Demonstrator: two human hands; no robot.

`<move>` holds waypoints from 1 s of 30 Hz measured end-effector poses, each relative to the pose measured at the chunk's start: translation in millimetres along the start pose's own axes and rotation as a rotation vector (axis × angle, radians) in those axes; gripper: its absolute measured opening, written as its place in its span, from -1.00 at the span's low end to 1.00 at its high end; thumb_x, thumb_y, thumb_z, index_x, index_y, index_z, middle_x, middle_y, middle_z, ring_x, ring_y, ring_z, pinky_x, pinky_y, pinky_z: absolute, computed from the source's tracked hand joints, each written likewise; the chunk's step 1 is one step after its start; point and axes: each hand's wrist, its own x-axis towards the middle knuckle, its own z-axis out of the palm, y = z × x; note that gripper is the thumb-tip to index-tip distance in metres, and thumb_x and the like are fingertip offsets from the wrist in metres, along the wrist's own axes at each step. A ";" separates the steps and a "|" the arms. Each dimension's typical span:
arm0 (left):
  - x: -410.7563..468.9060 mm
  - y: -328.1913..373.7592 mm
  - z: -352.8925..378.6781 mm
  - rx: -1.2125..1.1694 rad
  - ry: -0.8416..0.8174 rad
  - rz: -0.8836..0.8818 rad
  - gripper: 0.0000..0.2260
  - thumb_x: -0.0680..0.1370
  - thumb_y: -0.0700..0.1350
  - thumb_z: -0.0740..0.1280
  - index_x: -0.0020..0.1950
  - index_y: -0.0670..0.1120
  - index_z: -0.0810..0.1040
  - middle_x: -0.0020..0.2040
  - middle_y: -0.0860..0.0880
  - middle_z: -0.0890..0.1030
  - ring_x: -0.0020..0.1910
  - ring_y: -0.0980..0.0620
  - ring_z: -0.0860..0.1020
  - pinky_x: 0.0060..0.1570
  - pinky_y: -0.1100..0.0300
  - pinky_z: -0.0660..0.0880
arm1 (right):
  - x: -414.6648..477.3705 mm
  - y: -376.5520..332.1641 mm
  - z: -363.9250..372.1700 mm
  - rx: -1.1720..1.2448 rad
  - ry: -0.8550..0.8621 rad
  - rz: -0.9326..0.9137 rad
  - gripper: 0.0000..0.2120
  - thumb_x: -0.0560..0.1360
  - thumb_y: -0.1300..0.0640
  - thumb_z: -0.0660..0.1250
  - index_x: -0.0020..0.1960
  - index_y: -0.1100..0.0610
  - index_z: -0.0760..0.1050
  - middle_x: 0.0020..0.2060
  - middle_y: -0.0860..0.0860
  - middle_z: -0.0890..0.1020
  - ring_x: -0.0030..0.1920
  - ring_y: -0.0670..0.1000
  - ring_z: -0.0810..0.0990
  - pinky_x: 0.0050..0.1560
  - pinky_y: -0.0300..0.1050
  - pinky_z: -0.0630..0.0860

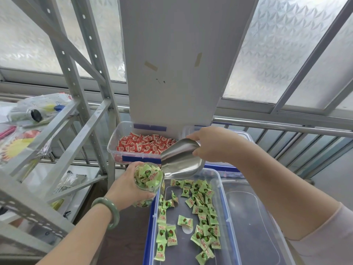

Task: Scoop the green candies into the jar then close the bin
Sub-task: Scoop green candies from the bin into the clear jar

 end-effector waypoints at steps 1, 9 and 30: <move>-0.4 -0.7 0.1 -0.009 0.001 0.002 -0.19 0.19 0.04 0.61 0.30 0.15 0.22 0.07 0.15 0.50 0.04 0.10 0.51 0.03 0.22 0.45 | -3.5 1.1 -2.1 0.020 0.003 0.000 -0.64 0.49 0.19 0.23 0.27 0.02 0.51 0.08 0.04 0.63 0.06 0.10 0.57 0.07 -0.01 0.57; -6.1 -3.7 -3.1 -0.088 0.013 0.005 -0.18 0.18 0.04 0.62 0.31 0.19 0.23 0.06 0.17 0.52 0.01 0.14 0.54 0.04 0.20 0.48 | -0.8 -4.0 14.2 0.255 0.009 -0.032 -0.56 0.53 0.17 0.23 0.40 -0.01 0.43 -0.37 -0.09 0.56 -0.31 -0.08 0.52 -0.26 -0.27 0.43; -5.0 -15.8 -5.3 -0.087 0.072 -0.062 -0.19 0.17 -0.02 0.63 0.29 0.11 0.25 -0.02 0.16 0.50 -0.07 0.15 0.50 -0.09 0.25 0.40 | 17.4 12.0 74.0 0.695 0.003 0.103 -0.53 0.57 0.16 0.23 0.44 -0.12 0.33 -0.35 0.02 0.63 -0.52 -0.12 0.51 -0.54 -0.31 0.42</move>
